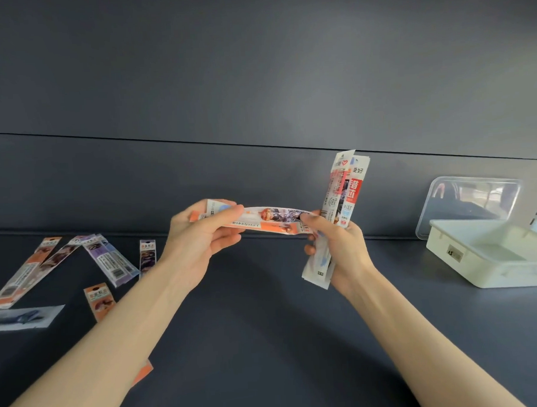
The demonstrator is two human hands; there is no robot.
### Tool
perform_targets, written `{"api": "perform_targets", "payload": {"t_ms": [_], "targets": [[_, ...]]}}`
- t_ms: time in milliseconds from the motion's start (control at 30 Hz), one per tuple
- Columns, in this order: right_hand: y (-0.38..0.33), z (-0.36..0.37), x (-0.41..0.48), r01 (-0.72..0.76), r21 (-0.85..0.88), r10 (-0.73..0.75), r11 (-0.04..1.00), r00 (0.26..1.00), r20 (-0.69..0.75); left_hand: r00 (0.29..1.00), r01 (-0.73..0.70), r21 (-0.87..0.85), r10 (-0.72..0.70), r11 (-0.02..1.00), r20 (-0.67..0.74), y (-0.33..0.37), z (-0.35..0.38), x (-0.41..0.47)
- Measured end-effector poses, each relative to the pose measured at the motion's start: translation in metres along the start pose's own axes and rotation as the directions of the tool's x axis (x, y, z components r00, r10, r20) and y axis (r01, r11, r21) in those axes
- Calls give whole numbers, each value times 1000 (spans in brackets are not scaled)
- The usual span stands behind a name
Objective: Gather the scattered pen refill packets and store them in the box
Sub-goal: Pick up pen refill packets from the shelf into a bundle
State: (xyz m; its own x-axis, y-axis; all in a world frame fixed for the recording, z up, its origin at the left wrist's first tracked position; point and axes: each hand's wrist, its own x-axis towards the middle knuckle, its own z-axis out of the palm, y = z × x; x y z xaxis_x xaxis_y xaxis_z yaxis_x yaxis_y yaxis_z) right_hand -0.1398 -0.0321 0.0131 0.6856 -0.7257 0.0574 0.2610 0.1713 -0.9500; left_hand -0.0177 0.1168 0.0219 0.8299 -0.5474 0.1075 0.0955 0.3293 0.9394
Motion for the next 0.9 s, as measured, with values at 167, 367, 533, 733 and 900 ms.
{"api": "perform_targets", "payload": {"t_ms": [167,367,533,733,900], "targets": [[-3,-7,2,-7,42,8,999,1000,-9,997,8,27,-10,1000,72,-2,4,-1],[0,-7,0,-149,1,146,989,971,189,999,-36,-56,37,998,5,-9,3,0],[-2,-10,4,-71,-42,75,997,993,96,992,10,-28,-7,1000,128,-3,-3,4],[-2,-12,6,15,13,-16,1000,997,70,952,-46,539,-127,841,280,0,-15,5],[-3,-7,4,46,242,-76,969,990,115,936,-55,486,-125,872,329,-4,-7,4]]}}
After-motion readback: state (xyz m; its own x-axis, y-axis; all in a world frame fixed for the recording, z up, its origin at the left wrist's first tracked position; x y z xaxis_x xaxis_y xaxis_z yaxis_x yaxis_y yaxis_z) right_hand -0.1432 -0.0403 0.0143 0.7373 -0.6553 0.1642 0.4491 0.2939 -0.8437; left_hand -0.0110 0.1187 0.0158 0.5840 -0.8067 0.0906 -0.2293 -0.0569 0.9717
